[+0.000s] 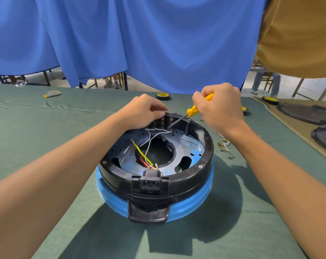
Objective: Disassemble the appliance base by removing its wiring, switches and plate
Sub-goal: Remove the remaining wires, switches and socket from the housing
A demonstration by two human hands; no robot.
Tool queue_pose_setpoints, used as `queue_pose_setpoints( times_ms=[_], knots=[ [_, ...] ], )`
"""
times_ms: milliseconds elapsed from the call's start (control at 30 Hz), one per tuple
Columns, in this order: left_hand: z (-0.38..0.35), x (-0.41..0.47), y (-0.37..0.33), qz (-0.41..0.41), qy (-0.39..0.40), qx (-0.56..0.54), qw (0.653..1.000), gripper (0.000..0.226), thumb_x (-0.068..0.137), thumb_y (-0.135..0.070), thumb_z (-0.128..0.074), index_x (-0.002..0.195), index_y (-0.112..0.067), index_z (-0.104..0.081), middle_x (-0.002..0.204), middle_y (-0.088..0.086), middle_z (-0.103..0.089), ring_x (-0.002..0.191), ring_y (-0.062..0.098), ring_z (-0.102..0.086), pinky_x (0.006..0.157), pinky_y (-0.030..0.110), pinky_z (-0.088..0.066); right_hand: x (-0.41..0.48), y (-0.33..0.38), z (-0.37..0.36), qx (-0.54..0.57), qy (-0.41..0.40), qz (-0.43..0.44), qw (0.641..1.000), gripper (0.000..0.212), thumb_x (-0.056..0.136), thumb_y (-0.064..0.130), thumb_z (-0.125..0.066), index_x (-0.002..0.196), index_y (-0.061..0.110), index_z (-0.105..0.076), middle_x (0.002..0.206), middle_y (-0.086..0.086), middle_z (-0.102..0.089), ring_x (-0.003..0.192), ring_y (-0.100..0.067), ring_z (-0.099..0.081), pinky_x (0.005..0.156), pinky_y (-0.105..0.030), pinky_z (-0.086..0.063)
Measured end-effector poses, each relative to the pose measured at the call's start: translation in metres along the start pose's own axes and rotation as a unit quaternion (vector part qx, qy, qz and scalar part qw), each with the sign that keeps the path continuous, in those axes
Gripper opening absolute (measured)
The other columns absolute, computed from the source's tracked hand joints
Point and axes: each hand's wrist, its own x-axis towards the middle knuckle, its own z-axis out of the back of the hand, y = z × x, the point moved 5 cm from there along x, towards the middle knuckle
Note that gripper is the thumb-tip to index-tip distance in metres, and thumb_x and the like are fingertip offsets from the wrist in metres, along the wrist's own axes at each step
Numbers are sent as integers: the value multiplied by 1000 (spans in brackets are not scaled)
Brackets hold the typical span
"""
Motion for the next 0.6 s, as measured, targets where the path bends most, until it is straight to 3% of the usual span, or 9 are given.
queue_pose_setpoints(
  times_ms=[100,300,433,600],
  knots=[
    [3,-3,1,1,-20,11,1000,20,95,-25,-59,109,-22,-73,102,-4,-72,92,12,-60,81,23,-42,-5,2,-3,22,-30,-10,999,40,81,22,-51,50,-4,-47,41,-3,-30,50,-20,-25,58,-25,-29],
    [2,-7,1,32,-27,81,996,22,97,-39,-52,110,-38,-69,104,-10,-68,106,17,-58,89,43,-48,-16,1,-13,-10,-49,17,999,46,93,22,-55,52,2,-50,47,-14,-47,50,-33,-42,64,-38,-36],
    [-1,-6,3,34,16,58,998,26,99,-38,-49,116,-34,-68,110,-7,-68,109,20,-56,93,47,-47,-16,0,-14,-4,-52,34,998,46,93,21,-56,53,-1,-52,48,-18,-48,52,-38,-44,65,-38,-37],
    [0,-3,2,43,36,36,998,27,99,-34,-51,118,-27,-68,111,-3,-69,107,21,-58,96,47,-47,-17,1,-14,-1,-42,42,998,46,94,23,-56,54,1,-55,46,-13,-49,48,-31,-45,64,-36,-35]
  ],
)
